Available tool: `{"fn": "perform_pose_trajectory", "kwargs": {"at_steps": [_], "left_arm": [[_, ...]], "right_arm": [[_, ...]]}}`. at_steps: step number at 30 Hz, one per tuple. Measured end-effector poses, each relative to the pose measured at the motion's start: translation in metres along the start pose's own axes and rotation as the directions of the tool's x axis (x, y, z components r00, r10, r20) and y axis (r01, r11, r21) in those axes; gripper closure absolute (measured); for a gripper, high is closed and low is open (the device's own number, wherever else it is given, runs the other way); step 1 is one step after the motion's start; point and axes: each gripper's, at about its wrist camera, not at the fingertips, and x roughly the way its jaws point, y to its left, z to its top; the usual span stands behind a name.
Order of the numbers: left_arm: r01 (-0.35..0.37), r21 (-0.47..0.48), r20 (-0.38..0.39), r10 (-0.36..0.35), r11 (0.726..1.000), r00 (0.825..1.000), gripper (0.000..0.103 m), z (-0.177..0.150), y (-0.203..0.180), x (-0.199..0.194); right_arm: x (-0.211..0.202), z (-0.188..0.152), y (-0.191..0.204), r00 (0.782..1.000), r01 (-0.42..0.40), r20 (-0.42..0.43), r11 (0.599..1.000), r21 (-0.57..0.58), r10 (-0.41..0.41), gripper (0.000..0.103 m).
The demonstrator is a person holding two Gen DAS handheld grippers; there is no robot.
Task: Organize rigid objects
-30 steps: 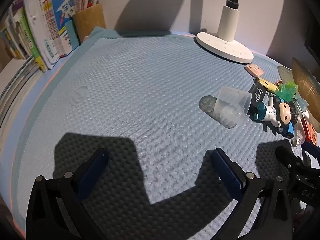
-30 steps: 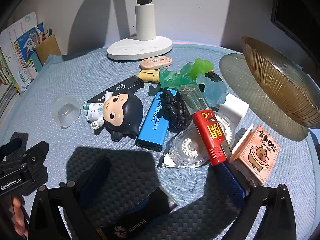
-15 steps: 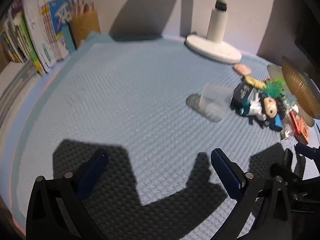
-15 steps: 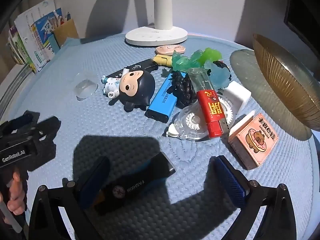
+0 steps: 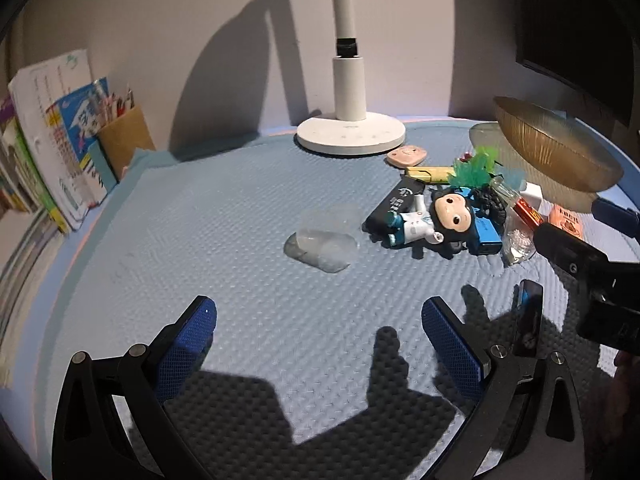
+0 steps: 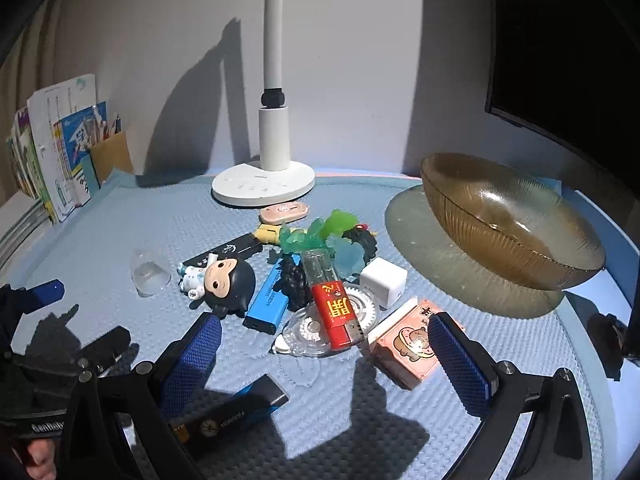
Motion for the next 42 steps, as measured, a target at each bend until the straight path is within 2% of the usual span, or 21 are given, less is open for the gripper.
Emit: {"fn": "perform_pose_trajectory", "kwargs": {"at_steps": [3,10,18,28,32,36,42], "left_arm": [[0.009,0.005,0.005,-0.010,1.000,1.000,0.001,-0.004,0.006,0.000],[0.014,-0.067,-0.016,-0.015,0.998,1.000,0.001,-0.006,-0.002,0.008],[-0.001,-0.101,-0.023,-0.002,0.995,1.000,0.001,-0.005,-0.011,0.010],[0.015,-0.152,-0.028,-0.020,0.988,0.999,0.001,0.000,-0.011,0.012],[-0.003,-0.180,-0.006,0.002,0.984,1.000,0.001,0.001,-0.012,0.010],[0.005,-0.190,-0.004,-0.006,0.982,1.000,0.001,0.001,-0.010,0.010],[0.006,-0.185,0.029,-0.001,0.983,1.000,0.001,0.001,-0.013,0.005]], "right_arm": [[0.003,0.003,0.003,1.000,0.005,-0.010,1.000,-0.012,-0.005,0.000],[0.003,-0.004,0.004,1.000,-0.001,-0.002,1.000,-0.020,0.001,0.000],[0.004,-0.005,0.002,1.000,-0.001,-0.008,1.000,-0.015,0.001,0.000],[0.002,-0.004,0.003,1.000,-0.003,-0.005,1.000,-0.010,0.003,0.000],[-0.005,-0.003,0.001,0.999,0.018,0.047,1.000,0.007,-0.018,0.000],[-0.003,-0.002,0.002,0.999,0.011,0.034,1.000,0.001,-0.011,0.000],[-0.008,-0.002,0.000,0.998,0.012,0.065,1.000,0.009,-0.012,0.000]]}}
